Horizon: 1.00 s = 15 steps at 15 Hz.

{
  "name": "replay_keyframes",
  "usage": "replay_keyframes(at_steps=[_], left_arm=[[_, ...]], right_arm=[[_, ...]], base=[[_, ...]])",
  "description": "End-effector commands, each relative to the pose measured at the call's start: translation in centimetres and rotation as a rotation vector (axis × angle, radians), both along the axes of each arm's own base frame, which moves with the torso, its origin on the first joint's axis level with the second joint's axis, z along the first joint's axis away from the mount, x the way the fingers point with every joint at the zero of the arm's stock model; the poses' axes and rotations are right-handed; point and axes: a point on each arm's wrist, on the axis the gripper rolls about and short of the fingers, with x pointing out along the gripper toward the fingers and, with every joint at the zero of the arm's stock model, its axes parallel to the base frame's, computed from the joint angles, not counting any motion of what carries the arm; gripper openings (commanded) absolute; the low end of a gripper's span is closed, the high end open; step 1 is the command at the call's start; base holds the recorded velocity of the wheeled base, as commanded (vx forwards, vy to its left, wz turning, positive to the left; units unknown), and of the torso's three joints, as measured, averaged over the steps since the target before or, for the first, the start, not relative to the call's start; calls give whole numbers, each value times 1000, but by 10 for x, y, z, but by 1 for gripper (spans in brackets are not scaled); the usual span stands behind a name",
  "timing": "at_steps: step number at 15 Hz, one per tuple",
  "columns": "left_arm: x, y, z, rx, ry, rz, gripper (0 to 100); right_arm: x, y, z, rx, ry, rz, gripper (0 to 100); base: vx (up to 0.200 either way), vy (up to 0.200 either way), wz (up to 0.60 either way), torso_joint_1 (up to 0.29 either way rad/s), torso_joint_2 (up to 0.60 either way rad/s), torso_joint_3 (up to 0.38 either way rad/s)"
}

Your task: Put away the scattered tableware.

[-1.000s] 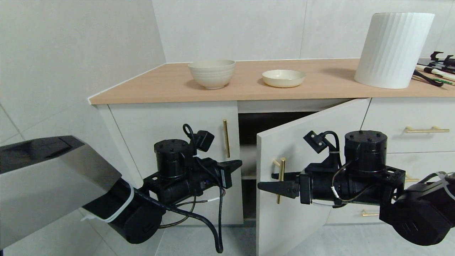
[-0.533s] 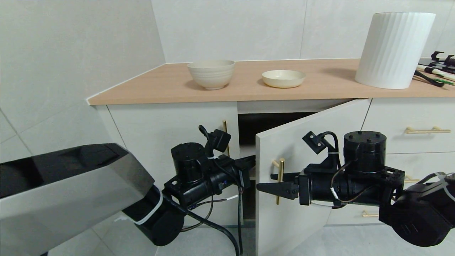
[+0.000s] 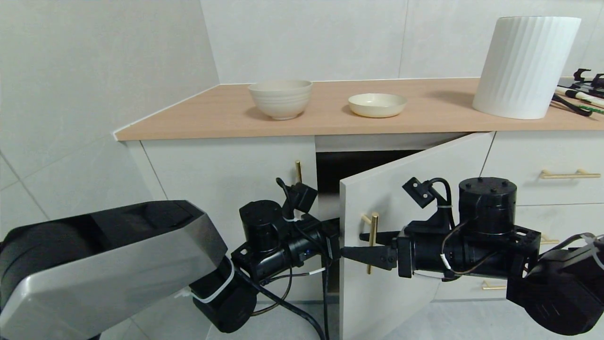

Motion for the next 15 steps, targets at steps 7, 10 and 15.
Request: replay_keyframes(at_steps=[7,10,15], left_arm=[[-13,-5,10,-8,-9,-31,0],[-14,-7,11,-8,-12,-36,0],[-14,-8,11,-7,-8,-37,0]], right_arm=[[19,-35,0,5,-49,-218,100],[23,-44,2,15,-66,-251,100],[-12,-69,-10,-72,-81,-256,100]], base=[[0,0,0,0,0,0],[0,0,0,0,0,0],[0,0,0,0,0,0]])
